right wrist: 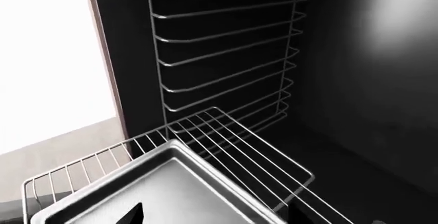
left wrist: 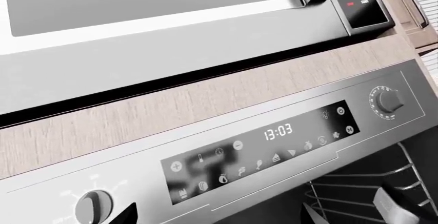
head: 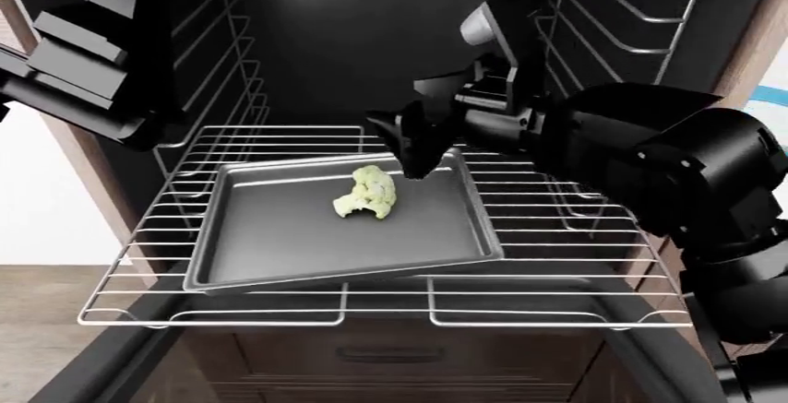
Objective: Pick the broccoli from the oven and place it on the plate on the counter.
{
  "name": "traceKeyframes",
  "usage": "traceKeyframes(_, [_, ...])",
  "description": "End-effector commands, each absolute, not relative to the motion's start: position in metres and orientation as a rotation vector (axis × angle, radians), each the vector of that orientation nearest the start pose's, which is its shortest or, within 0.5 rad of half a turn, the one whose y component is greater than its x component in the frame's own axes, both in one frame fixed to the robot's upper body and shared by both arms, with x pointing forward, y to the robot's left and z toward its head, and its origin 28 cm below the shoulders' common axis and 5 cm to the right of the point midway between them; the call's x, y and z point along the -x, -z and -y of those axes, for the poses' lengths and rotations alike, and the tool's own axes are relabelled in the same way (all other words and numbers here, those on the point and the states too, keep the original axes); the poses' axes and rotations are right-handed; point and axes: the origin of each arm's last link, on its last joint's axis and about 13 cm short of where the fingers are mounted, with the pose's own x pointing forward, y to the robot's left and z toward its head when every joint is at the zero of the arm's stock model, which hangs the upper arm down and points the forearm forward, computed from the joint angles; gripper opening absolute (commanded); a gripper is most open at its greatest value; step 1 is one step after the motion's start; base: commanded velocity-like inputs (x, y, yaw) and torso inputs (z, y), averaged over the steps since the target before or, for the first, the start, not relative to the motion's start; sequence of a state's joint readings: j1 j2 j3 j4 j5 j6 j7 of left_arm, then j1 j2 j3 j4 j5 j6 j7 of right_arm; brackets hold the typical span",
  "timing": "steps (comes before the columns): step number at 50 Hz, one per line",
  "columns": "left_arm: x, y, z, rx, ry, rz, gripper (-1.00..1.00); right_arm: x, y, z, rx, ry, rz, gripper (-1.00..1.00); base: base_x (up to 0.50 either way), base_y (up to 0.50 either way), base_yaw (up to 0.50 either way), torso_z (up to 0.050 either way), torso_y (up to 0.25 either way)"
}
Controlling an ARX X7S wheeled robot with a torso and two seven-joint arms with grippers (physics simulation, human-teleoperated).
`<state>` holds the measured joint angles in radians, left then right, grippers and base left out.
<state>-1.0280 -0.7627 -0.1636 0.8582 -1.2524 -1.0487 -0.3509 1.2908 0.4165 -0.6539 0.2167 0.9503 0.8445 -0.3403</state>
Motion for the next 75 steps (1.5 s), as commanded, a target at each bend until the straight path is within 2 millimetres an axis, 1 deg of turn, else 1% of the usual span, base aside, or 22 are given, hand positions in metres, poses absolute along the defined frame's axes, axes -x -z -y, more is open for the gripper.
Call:
traceKeyframes(1, [-0.181,-0.334,-0.267,-0.251,0.324,0.617,1.00,-0.359,-0.260,0.091,0.133,-0.954,-0.218,1.00,0.00,0.00,0.00,0.000,0.000])
traceKeyframes(8, [-0.182,-0.334,-0.268,-0.251,0.325,0.619,1.00,-0.360,-0.256,0.082,0.162,-0.975,-0.231,1.00,0.00,0.00,0.00,0.000,0.000])
traceKeyframes(19, [-0.181,-0.334,-0.267,-0.248,0.330,0.620,1.00,-0.365,-0.253,0.084,0.166,-0.949,-0.241,1.00,0.00,0.00,0.00,0.000,0.000])
traceKeyframes(25, [-0.180,-0.335,-0.267,-0.249,0.332,0.621,1.00,-0.368,-0.253,0.084,0.154,-0.899,-0.244,1.00,0.00,0.00,0.00,0.000,0.000])
traceKeyframes(34, [-0.179,-0.336,-0.267,-0.247,0.327,0.620,1.00,-0.370,-0.244,0.086,0.170,-0.875,-0.272,1.00,0.00,0.00,0.00,0.000,0.000])
traceKeyframes(38, [-0.179,-0.335,-0.267,-0.248,0.326,0.621,1.00,-0.370,-0.238,0.086,0.176,-0.871,-0.290,1.00,0.00,0.00,0.00,0.000,0.000])
traceKeyframes(39, [-0.180,-0.335,-0.267,-0.251,0.322,0.623,1.00,-0.370,-0.234,0.087,0.179,-0.873,-0.304,1.00,0.00,0.00,0.00,0.000,0.000])
traceKeyframes(47, [-0.180,-0.335,-0.267,-0.250,0.325,0.622,1.00,-0.370,-0.226,0.086,0.181,-0.874,-0.329,1.00,0.00,0.00,0.00,0.000,0.000])
traceKeyframes(63, [-0.182,-0.332,-0.267,-0.251,0.328,0.617,1.00,-0.373,-0.223,0.087,0.196,-0.866,-0.339,1.00,0.00,0.00,0.00,0.000,0.000])
traceKeyframes(68, [-0.181,-0.333,-0.267,-0.254,0.326,0.620,1.00,-0.374,-0.226,0.087,0.214,-0.857,-0.353,1.00,0.00,0.00,0.00,0.000,0.000])
traceKeyframes(75, [-0.181,-0.332,-0.268,-0.247,0.325,0.618,1.00,-0.381,-0.230,0.081,0.244,-0.867,-0.371,1.00,0.00,0.00,0.00,0.000,0.000])
